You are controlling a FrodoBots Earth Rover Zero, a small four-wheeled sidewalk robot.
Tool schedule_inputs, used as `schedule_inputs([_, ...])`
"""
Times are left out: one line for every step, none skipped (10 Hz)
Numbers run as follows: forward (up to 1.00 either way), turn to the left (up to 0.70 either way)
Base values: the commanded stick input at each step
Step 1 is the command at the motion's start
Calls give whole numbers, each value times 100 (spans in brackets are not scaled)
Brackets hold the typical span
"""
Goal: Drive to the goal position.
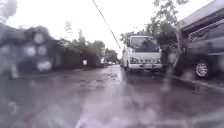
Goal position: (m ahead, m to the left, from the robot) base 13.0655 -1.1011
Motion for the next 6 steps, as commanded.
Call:
schedule_inputs([100, 0])
schedule_inputs([100, 0])
schedule_inputs([100, 0])
schedule_inputs([100, 0])
schedule_inputs([100, 0])
schedule_inputs([100, 0])
